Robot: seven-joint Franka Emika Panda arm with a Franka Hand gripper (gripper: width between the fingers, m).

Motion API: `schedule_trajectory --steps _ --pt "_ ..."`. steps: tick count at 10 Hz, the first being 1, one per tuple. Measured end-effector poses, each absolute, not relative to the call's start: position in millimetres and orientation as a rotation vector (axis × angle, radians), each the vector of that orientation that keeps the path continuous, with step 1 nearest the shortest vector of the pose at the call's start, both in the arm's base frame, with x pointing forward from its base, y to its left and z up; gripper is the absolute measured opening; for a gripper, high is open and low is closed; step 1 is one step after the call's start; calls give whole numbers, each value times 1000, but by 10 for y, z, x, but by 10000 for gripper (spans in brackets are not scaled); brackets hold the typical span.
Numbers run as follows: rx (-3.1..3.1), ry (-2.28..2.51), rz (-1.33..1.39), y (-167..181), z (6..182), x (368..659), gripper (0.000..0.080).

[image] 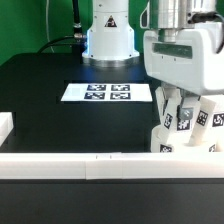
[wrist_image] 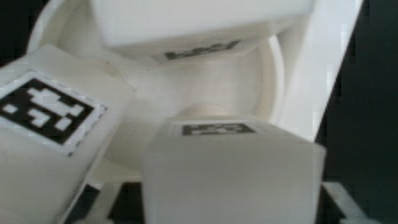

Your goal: Assemble stool

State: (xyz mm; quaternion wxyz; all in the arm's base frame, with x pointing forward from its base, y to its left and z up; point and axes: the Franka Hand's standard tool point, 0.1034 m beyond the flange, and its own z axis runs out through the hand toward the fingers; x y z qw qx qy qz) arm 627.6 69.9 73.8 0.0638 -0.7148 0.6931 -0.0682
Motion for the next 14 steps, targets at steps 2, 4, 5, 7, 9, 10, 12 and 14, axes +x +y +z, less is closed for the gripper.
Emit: schedule_trajectory --steps 2,4,5,7,9,10,12,14 --pt "-1884 2305 -200 663 729 6233 340" --pt "-1744 2403 -169 657 725 6216 340" --pt "-1686 2439 -157 652 722 6211 340" --pt "-1488 2536 -116 637 708 6188 340" --pt "-1467 2547 -105 641 699 6184 440" --pt "-1482 2539 -107 639 700 6185 568" --pt "-1570 2459 -126 603 858 6249 635" --pt "-1596 2402 -130 639 1073 6312 646"
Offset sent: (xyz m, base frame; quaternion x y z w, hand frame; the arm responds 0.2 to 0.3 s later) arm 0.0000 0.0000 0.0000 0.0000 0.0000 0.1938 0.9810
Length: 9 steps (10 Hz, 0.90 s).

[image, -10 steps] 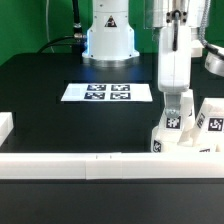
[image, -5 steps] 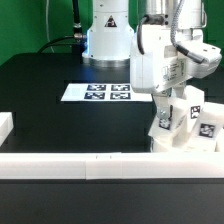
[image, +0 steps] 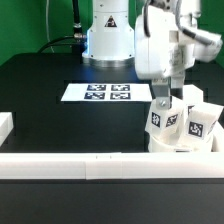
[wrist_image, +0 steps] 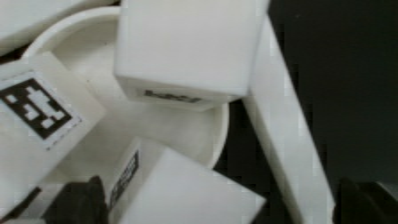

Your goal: Assemble stool

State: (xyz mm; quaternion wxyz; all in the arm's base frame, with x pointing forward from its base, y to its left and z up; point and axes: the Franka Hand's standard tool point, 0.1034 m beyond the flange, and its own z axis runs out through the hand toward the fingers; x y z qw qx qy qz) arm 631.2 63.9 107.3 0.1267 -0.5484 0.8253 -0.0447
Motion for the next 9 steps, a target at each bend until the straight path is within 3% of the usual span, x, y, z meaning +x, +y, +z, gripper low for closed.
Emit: schedule_trajectory --steps 4,9 --pt "-1795 2273 -165 636 1068 6314 649" --pt "-2551 1488 -304 604 1107 6357 649"
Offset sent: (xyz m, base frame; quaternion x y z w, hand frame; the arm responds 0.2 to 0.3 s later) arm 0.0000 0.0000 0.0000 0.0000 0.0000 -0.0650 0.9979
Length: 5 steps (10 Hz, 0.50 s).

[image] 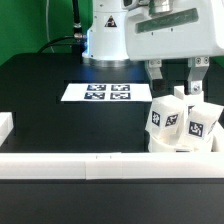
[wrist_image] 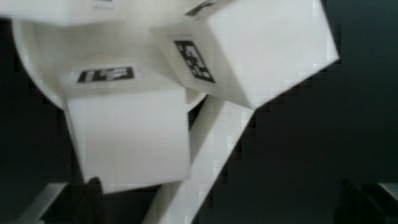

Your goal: Assemble stool

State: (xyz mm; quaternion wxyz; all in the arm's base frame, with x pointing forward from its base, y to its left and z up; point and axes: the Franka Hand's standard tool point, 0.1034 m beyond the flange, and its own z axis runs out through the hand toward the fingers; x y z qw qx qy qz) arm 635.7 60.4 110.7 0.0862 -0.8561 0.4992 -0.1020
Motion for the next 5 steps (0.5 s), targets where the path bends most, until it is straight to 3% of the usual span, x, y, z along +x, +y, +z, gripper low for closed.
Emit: schedule_trajectory --steps 2,5 --pt "-2632 1365 -316 601 1096 6352 649" --pt "-2967 668 -421 515 1086 6367 649"
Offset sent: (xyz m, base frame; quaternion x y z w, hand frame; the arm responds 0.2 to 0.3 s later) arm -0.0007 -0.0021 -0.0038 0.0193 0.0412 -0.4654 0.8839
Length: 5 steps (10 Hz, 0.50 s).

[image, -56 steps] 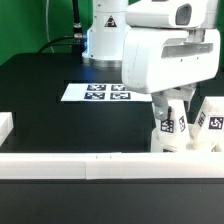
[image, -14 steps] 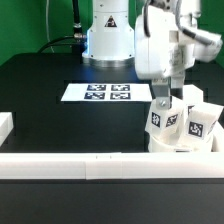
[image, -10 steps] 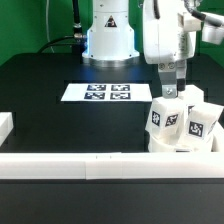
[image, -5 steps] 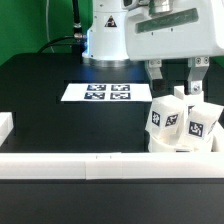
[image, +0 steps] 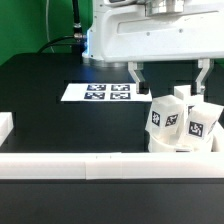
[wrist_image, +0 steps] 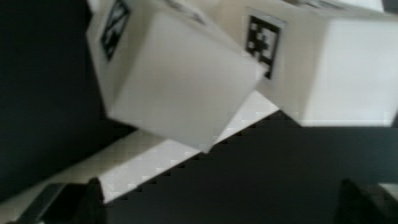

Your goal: Assemble stool

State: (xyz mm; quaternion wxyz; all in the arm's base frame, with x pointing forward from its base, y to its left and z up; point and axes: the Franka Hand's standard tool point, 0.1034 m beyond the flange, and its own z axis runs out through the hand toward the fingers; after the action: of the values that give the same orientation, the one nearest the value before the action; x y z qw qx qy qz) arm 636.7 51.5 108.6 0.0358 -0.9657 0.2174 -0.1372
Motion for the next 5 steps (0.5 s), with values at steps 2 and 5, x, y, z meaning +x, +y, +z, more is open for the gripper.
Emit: schedule_trajectory --steps 2,5 --pt "-3054 348 -432 527 1080 6365 649" --pt "-3097 111 -463 591 1094 6386 649"
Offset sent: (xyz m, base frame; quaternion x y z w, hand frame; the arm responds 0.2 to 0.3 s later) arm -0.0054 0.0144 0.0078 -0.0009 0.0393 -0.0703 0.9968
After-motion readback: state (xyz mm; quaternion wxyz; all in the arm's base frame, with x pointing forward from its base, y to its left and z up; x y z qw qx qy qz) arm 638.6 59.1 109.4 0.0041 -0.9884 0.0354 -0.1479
